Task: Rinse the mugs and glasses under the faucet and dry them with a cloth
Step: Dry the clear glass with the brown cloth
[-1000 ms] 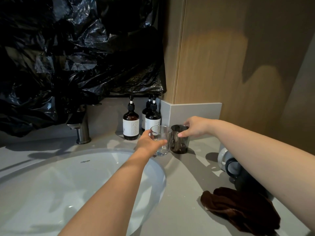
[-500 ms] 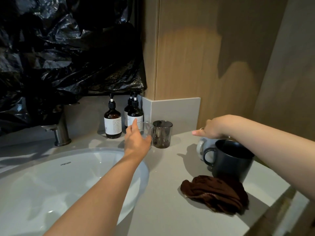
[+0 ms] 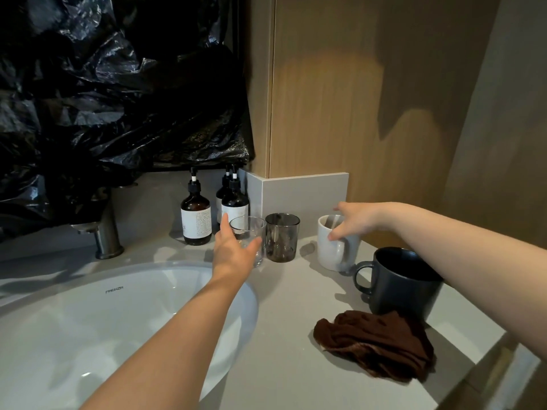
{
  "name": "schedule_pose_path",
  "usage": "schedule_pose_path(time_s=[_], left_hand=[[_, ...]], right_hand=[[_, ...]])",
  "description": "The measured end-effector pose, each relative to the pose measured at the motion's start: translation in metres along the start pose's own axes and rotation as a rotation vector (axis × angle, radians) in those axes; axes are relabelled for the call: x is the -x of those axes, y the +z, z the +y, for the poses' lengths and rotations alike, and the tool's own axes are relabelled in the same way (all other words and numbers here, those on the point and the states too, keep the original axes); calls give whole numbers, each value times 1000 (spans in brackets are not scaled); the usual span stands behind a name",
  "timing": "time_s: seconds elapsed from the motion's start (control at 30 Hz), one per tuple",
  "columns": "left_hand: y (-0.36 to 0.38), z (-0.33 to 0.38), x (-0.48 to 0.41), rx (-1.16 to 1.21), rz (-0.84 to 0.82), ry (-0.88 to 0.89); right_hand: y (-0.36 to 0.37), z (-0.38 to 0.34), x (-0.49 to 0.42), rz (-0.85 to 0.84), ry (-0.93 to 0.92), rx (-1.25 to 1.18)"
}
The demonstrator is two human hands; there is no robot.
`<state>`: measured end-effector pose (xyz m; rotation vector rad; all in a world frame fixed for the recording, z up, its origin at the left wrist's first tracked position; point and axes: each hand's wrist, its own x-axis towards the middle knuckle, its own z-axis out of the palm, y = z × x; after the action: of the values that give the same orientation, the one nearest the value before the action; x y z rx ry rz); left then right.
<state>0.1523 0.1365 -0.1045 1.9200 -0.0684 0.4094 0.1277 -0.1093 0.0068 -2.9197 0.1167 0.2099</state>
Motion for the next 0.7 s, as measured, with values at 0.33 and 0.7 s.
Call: schedule_pose_path(time_s=[0.33,0.7], left_hand=[[3,-11,-5,124,-57,-19],[1,-11,-5,150,-34,-28]], right_hand=[[-9,1,-35,-18,9,-199],[-1,-10,-57,72,-97,-166]])
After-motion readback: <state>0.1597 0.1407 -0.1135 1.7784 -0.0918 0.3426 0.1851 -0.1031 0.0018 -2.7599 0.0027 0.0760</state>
